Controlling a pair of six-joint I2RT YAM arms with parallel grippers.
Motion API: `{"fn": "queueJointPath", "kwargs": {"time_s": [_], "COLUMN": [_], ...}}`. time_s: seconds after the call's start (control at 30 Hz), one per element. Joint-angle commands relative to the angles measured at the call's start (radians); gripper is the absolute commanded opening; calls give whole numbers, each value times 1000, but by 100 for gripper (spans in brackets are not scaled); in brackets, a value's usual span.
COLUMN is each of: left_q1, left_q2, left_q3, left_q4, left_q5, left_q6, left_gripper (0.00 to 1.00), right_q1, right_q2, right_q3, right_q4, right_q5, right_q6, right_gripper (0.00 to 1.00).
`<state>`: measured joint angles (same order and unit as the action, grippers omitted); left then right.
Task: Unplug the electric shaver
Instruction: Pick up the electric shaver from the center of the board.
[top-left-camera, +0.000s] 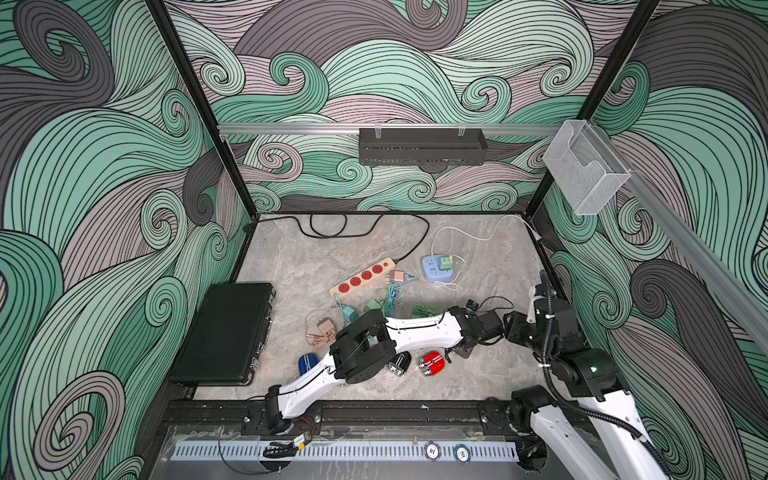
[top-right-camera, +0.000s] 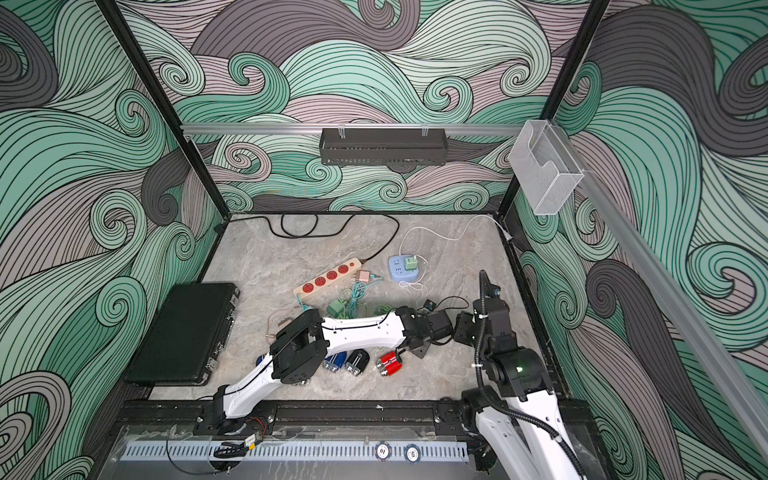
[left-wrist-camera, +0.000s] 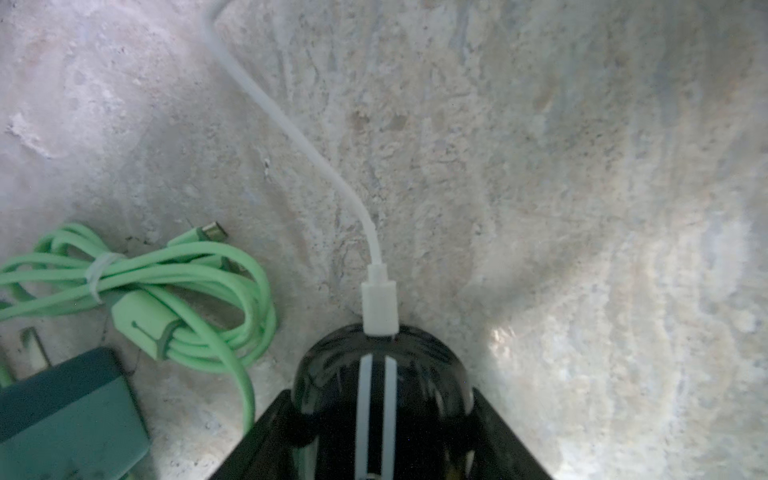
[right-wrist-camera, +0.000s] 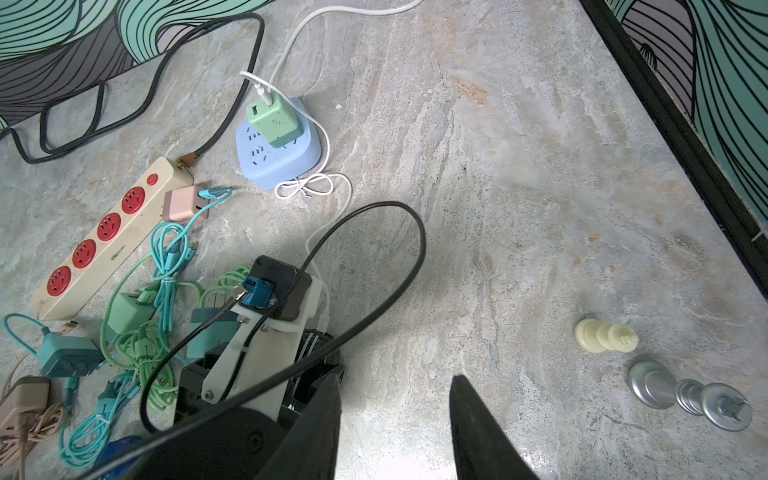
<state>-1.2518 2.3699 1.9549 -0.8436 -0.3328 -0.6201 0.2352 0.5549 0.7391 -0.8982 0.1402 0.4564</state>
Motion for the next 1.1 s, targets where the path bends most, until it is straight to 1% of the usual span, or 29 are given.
{"fn": "queueJointPath", "kwargs": {"time_s": [0.0, 0.1, 0.23, 0.37, 0.57, 0.73, 0.9, 1.07], "left_q1": [-5, -4, -3, 5, 39, 88, 151, 203], "left_q2": [9, -61, -207, -311, -439, -557, -660, -742], "left_q3": [8, -39, -164, -255, -415, -573, -690, -772], "left_q4": [-40, -6, 100, 132, 176, 259, 338, 397], "left_q5": [-16, -34, -45, -72, -61, -29, 29, 62], "left_q6": [39, 70, 132, 147, 143, 150, 172, 205], "left_gripper": [57, 53, 48, 48, 48, 47, 46, 45], "right_q1": [-5, -5, -5, -7, -11, -12, -12, -11], "right_q2": [3, 8, 8, 31, 86, 142, 203, 278], "right_q3": [22, 23, 22, 13, -17, -49, -83, -136], "right_q4": [-8, -2, 7, 38, 187, 318, 439, 610], "right_q5": [-17, -53, -67, -117, -303, -455, -556, -673], "right_q6": [10, 5, 9, 27, 81, 132, 191, 276], "right_gripper": [42, 42, 42, 43, 43, 45, 45, 45]}}
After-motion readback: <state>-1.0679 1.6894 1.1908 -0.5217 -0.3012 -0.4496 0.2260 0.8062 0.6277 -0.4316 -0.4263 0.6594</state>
